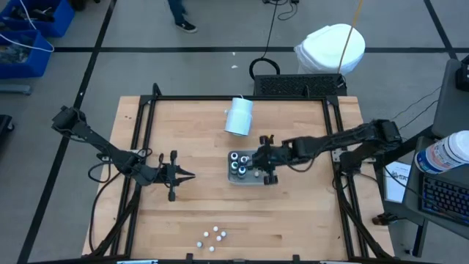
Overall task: Pick & Place food coloring
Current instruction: Put the small black food coloring bottle into the gray bin
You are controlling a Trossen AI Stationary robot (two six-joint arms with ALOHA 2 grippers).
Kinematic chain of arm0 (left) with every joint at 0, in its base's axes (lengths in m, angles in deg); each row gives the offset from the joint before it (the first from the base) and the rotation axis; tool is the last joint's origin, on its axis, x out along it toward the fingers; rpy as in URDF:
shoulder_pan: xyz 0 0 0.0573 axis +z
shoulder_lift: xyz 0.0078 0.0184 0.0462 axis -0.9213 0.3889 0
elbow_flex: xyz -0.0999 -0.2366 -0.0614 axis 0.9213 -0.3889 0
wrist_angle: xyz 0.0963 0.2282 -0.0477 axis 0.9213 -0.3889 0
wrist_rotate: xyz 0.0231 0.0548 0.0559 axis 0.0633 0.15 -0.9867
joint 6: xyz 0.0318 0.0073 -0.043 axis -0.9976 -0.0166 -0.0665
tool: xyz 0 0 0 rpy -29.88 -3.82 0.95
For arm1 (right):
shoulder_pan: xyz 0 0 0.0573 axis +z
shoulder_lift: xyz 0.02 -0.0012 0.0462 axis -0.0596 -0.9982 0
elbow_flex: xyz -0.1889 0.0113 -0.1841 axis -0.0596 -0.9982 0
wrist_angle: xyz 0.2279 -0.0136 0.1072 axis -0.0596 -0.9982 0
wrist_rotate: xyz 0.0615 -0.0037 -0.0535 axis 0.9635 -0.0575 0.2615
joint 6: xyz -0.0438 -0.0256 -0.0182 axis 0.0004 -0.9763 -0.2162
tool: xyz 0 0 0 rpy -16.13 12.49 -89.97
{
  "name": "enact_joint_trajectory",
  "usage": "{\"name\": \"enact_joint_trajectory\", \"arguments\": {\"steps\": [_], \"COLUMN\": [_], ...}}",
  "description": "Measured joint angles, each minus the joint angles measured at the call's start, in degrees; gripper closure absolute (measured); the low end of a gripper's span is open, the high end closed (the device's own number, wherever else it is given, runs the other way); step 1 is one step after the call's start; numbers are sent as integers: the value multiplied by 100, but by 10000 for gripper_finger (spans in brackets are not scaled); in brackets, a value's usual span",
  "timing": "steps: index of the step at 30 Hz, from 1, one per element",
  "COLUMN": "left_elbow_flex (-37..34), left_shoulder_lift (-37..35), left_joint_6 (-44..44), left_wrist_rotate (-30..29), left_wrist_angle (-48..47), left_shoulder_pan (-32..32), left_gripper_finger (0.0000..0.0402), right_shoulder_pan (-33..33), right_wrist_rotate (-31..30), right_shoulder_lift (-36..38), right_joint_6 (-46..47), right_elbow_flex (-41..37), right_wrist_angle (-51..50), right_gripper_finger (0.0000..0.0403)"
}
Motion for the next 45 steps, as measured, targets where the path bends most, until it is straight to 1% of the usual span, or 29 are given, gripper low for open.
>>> {"name": "enact_joint_trajectory", "arguments": {"steps": [2, 5, 8, 11, 15, 19, 23, 38, 45], "left_elbow_flex": [0, 0, 0, 0, 0, 0, 0, 0, 0], "left_shoulder_lift": [1, 2, 0, 1, 0, 1, 2, 2, 2], "left_joint_6": [0, -4, -26, -26, -24, -2, 0, 67, 61], "left_wrist_rotate": [0, 2, -1, -18, -24, -7, 0, 2, 1], "left_wrist_angle": [1, -1, 4, 9, 8, 7, -1, 2, 3], "left_shoulder_pan": [2, 2, 2, 2, 2, 2, 2, 2, 2], "left_gripper_finger": [371, 371, 371, 371, 371, 371, 371, 371, 371], "right_shoulder_pan": [-241, -471, -562, -568, -560, -552, -557, -570, -572], "right_wrist_rotate": [248, 421, 565, 576, 843, 853, 846, 817, 646], "right_shoulder_lift": [-2, -61, -50, -94, -331, -652, -803, -822, -808], "right_joint_6": [2, 3, 2, 56, 153, 158, 155, 258, 266], "right_elbow_flex": [-347, -685, -731, -723, -723, -725, -699, -720, -1129], "right_wrist_angle": [403, 955, 1085, 1290, 1399, 1360, 1432, 1642, 2171], "right_gripper_finger": [361, 361, 360, 360, 360, 360, 360, 354, 355]}}
